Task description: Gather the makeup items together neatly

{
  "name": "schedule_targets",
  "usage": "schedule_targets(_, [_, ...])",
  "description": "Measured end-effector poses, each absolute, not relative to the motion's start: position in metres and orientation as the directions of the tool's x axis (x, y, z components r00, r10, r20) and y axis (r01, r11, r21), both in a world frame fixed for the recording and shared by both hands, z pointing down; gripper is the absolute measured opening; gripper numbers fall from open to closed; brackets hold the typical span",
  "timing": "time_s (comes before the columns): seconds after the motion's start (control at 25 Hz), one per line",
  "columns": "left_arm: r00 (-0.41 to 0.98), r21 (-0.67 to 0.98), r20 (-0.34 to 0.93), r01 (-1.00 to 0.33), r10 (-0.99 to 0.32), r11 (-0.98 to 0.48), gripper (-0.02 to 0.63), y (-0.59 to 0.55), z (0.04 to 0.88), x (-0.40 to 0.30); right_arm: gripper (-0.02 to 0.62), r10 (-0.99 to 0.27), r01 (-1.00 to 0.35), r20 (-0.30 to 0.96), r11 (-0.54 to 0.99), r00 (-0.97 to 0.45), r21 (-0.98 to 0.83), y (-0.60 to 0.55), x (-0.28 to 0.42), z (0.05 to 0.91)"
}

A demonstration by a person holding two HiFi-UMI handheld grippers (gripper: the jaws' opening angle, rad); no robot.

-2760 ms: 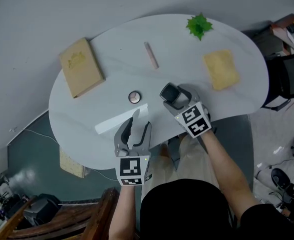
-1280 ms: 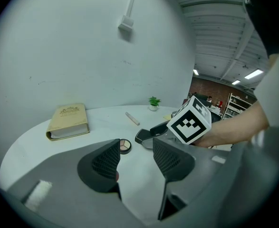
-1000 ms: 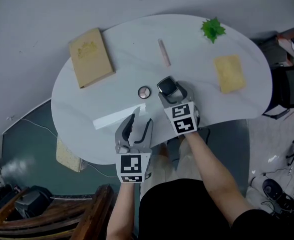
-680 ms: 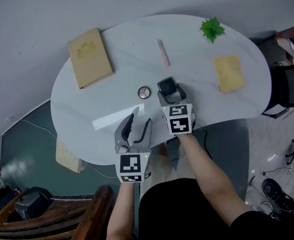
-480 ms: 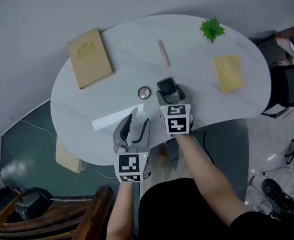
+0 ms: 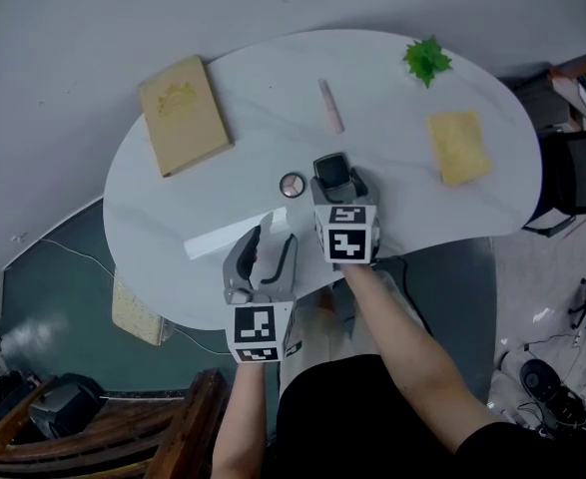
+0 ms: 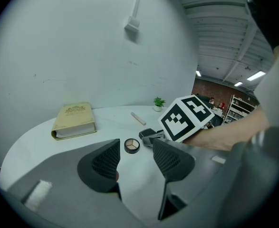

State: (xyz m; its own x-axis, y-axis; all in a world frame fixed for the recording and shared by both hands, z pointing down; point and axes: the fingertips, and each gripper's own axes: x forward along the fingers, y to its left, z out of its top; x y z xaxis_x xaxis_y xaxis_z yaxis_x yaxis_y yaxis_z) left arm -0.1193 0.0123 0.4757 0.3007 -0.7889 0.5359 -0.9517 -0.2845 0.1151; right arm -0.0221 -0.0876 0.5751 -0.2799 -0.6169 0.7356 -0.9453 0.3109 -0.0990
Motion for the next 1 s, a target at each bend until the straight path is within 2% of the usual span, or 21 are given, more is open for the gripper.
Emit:
schedule_targets(0.28, [0.298,0.111,0.535,-0.952,-0.79,-0.284,0.216,0.012,0.475,-0.122,0.311,-0.603,-0.942,0.736,0.301,-0.306,-0.145,-0.085,-0.022,0.579])
schedule_targets(1.0, [0.291,0.108,0.506,-0.955,-0.812,-0.275,0.216,-0.005,0.455,-0.095,0.31,-0.593,-0.904,0.707,0.397,-0.386,-0.16,-0.107,0.007,0.534])
